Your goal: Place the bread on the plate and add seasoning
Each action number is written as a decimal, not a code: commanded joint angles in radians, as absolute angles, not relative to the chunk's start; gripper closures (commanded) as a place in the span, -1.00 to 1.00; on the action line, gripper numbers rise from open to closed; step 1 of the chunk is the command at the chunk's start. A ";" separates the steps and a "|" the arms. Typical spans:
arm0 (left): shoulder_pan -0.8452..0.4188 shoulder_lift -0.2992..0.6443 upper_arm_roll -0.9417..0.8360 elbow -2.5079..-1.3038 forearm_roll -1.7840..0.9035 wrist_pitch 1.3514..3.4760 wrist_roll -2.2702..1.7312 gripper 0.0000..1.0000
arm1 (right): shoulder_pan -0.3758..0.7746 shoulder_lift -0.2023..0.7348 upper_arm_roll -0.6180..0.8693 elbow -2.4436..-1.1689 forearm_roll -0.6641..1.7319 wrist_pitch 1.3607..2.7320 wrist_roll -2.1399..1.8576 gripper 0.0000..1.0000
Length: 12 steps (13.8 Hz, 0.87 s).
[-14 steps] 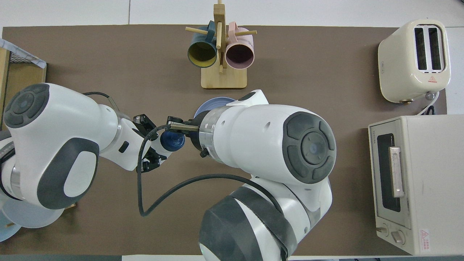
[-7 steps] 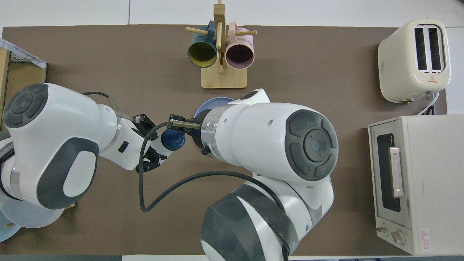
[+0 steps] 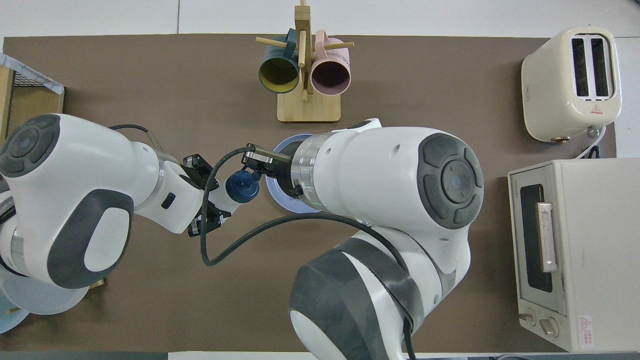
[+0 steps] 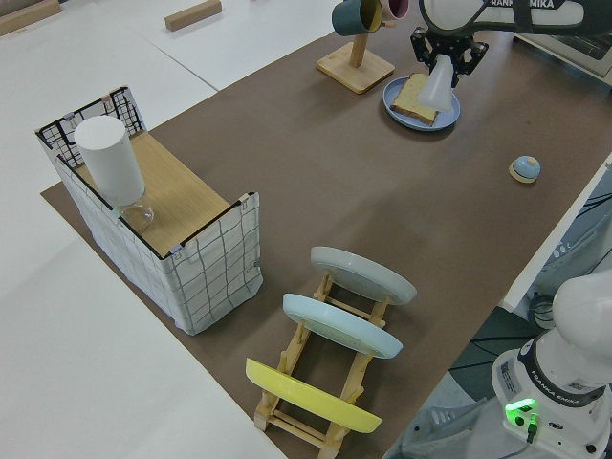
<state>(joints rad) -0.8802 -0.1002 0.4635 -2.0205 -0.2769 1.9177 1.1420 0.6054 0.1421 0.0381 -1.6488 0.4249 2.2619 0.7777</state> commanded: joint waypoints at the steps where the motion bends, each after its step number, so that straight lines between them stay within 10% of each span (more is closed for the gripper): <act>1: -0.888 -0.130 0.471 -2.052 -0.281 1.916 1.158 1.00 | 0.586 0.144 0.038 -1.638 0.449 2.278 0.807 1.00; 11: -0.888 -0.133 0.474 -2.056 -0.281 1.914 1.173 1.00 | 0.577 0.137 0.035 -1.637 0.471 2.276 0.793 1.00; 12: -0.888 -0.133 0.474 -2.054 -0.281 1.914 1.173 1.00 | 0.571 0.133 0.035 -1.649 0.468 2.275 0.769 0.08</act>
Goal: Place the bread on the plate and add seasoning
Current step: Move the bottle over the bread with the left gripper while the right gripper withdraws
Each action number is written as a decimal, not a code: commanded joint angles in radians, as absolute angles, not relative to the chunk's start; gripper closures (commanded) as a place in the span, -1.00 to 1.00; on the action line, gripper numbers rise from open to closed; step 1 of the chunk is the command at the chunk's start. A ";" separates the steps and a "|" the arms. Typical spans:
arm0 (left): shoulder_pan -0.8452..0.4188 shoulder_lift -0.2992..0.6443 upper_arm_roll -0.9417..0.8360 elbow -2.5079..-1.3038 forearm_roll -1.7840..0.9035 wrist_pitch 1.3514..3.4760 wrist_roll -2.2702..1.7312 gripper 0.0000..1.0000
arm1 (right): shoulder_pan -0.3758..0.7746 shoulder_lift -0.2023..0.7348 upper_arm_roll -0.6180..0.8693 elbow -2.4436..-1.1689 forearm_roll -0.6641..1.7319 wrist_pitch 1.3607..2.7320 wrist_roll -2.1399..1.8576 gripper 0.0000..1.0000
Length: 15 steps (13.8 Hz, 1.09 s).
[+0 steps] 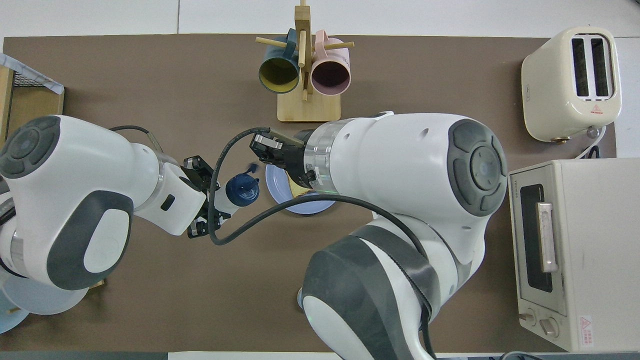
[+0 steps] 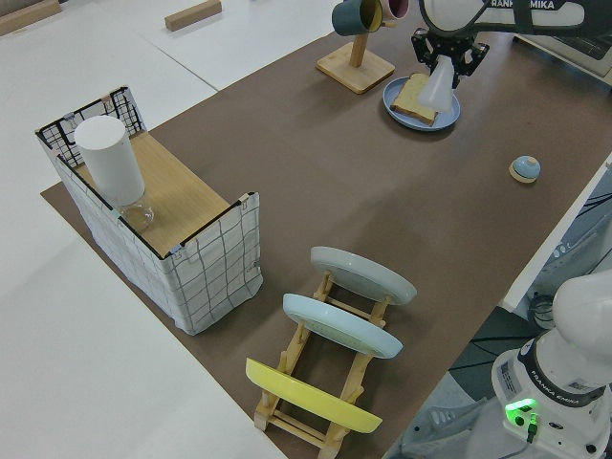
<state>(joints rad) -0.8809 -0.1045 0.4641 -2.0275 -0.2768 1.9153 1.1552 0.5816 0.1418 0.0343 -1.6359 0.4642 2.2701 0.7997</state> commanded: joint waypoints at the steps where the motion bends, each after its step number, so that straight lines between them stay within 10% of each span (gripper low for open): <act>1: -0.888 -0.133 0.474 -2.054 -0.281 1.914 1.173 1.00 | 0.555 0.129 0.035 -1.661 0.466 2.272 0.750 -0.99; 5: -0.891 -0.121 0.462 -2.037 -0.269 1.928 1.158 1.00 | 0.497 0.127 0.028 -1.661 0.349 2.191 0.671 -1.00; 15: -0.980 0.026 0.348 -1.856 0.135 1.887 0.876 1.00 | 0.007 0.035 0.026 -1.441 0.052 1.436 0.117 -1.00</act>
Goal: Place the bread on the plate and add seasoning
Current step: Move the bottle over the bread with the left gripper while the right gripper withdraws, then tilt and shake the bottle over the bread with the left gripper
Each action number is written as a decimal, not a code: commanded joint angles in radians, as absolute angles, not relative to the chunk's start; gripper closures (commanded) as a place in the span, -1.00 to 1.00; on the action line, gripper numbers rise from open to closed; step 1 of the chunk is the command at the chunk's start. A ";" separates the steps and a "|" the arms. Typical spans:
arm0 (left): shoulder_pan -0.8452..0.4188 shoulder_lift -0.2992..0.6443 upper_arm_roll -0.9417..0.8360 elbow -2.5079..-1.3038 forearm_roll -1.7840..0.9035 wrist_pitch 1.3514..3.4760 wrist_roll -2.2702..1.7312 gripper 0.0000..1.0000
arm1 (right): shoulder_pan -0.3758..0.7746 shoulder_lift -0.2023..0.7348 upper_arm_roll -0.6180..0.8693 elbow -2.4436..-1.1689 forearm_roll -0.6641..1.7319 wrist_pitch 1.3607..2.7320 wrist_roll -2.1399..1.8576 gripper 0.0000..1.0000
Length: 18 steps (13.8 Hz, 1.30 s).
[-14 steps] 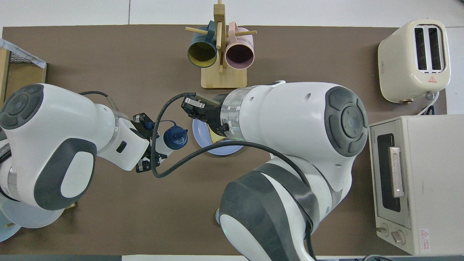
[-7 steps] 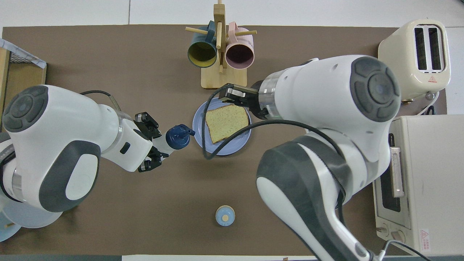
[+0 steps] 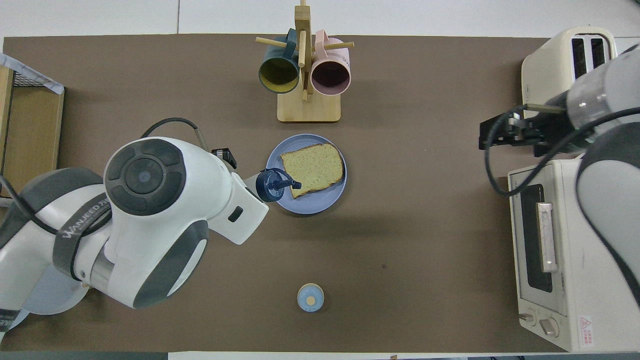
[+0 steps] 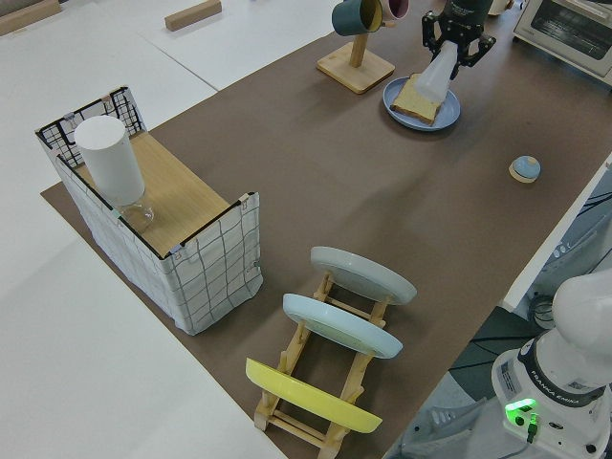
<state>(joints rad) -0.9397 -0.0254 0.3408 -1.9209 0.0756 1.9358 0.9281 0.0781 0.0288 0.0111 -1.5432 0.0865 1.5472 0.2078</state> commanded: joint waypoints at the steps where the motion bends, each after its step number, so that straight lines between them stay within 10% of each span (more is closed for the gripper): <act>1: -0.994 0.044 0.348 -1.833 0.168 1.866 0.850 1.00 | -0.012 0.031 0.023 -1.421 0.032 1.405 0.079 -1.00; 9: -1.095 0.211 0.348 -1.727 0.457 1.700 0.710 1.00 | -0.057 -0.138 -0.032 -1.658 -0.026 1.397 -0.058 -1.00; 18: -1.146 0.425 0.350 -1.632 0.618 1.563 0.572 1.00 | -0.060 -0.057 -0.037 -1.574 -0.015 1.425 -0.063 -1.00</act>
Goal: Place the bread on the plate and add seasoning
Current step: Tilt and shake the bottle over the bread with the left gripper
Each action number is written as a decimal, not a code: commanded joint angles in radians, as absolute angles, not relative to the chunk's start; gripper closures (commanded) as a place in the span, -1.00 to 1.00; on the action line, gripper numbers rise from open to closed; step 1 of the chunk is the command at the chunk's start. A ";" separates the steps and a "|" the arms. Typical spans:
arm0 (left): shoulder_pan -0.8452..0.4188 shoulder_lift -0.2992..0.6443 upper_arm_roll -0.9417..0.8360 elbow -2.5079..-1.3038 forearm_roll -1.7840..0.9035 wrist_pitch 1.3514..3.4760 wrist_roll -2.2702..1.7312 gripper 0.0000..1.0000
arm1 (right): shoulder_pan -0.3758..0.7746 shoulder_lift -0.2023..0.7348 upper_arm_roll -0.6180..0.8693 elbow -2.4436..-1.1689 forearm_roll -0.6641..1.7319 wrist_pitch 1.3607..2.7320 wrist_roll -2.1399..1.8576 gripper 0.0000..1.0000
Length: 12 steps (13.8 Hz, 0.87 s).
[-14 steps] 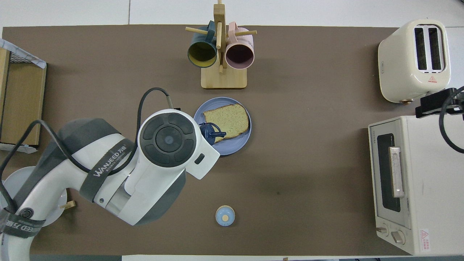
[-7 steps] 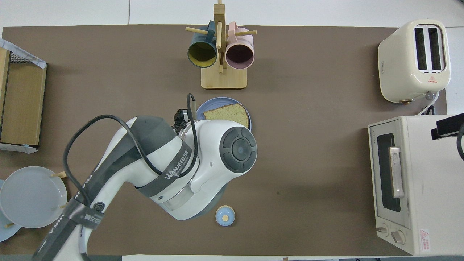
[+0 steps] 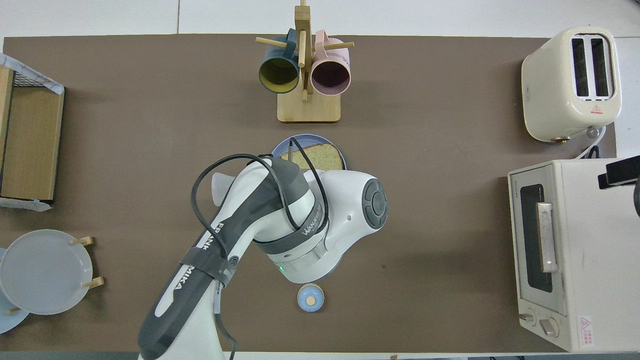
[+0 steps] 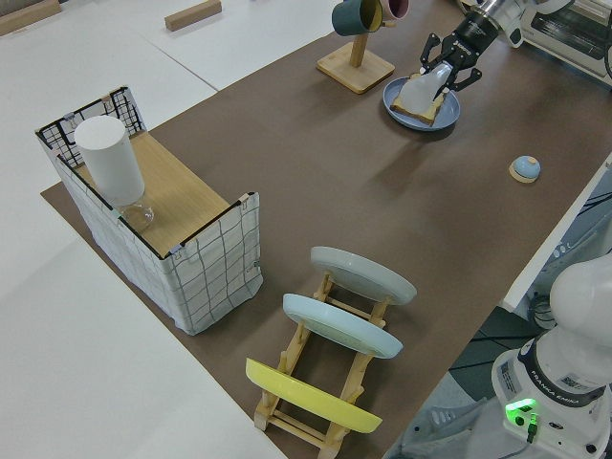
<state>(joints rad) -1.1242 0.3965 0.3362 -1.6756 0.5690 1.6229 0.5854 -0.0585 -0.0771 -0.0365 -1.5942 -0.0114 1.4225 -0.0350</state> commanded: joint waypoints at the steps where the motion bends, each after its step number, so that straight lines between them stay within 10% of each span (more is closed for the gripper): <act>1: -1.158 0.442 0.350 -1.632 0.623 1.557 0.572 1.00 | -0.058 -0.063 -0.034 -1.583 -0.017 1.421 -0.061 -1.00; 12: -1.196 0.449 0.350 -1.634 0.814 1.473 0.575 1.00 | -0.058 -0.058 -0.051 -1.580 -0.026 1.416 -0.069 -1.00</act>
<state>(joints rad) -1.1789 0.4319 0.3365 -1.6527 0.7736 1.5166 0.5804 -0.0576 -0.0640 -0.0445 -1.5902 -0.0116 1.4218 -0.0360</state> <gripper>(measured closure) 0.551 0.000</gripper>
